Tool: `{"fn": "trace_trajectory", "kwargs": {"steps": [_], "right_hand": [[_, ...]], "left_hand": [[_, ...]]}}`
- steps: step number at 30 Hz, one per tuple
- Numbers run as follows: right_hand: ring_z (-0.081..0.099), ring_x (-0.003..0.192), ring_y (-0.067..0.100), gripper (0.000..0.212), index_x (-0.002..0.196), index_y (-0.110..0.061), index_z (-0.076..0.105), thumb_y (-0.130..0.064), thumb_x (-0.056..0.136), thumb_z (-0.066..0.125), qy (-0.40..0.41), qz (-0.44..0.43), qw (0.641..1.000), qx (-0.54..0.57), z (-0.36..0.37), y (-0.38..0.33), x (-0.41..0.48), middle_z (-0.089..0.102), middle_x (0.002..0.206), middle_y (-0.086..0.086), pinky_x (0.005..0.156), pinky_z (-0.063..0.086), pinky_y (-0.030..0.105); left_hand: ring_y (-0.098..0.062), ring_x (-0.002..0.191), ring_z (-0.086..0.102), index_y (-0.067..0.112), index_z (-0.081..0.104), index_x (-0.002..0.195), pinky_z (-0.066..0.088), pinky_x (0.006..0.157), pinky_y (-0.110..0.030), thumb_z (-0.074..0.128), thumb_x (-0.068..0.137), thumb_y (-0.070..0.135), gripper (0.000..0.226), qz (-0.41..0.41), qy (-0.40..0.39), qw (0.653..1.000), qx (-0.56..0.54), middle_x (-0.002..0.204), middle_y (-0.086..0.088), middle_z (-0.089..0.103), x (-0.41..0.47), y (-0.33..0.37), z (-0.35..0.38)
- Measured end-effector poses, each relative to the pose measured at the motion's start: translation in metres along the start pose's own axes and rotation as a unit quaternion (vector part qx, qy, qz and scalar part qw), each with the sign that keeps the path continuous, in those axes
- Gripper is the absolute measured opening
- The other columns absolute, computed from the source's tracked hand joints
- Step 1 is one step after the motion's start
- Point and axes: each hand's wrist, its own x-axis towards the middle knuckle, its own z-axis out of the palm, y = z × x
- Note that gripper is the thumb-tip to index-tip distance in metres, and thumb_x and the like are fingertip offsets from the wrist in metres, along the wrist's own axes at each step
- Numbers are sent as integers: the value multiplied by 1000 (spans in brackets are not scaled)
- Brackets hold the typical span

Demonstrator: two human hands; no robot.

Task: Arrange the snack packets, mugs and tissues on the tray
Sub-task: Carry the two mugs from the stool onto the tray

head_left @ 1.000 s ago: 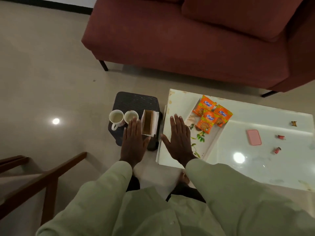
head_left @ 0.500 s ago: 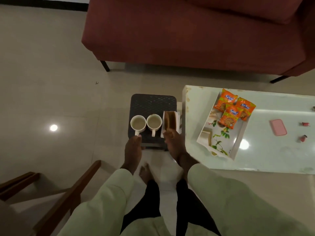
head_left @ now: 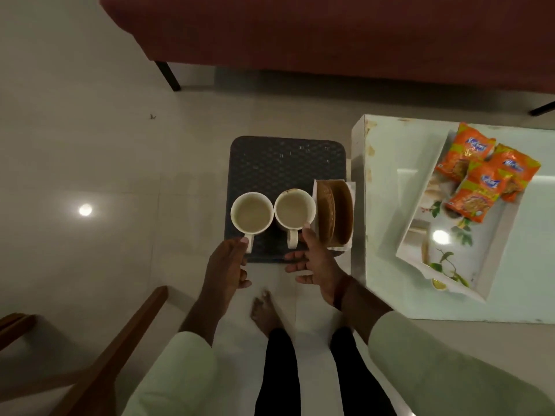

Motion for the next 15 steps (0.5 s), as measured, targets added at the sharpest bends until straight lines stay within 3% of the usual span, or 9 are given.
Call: {"fn": "trace_trajectory", "kwargs": {"steps": [6,11,15], "right_hand": [[68,89,17,49,110,-29,61,-61,100,24,-19,-83,995,-50,4,19,30,72,99,0,78,48,35],[67,79,11,44,89,-24,59,-52,103,28,7,-141,989,-46,8,30,37,72,86,-3,74,48,30],[62,77,11,43,82,-21,55,-48,105,29,23,-146,989,-15,14,30,32,67,85,1,72,46,29]], "left_hand": [[-11,36,43,20,70,88,54,47,-30,56,92,45,29,37,-62,996,-47,61,-3,58,15,-10,-1],[-8,42,43,23,74,82,52,48,-28,52,96,36,29,97,-91,991,-12,61,3,56,16,-21,-2],[-7,45,44,15,69,82,52,49,-27,49,99,28,29,121,-60,991,-13,60,0,53,10,-20,-2]]}}
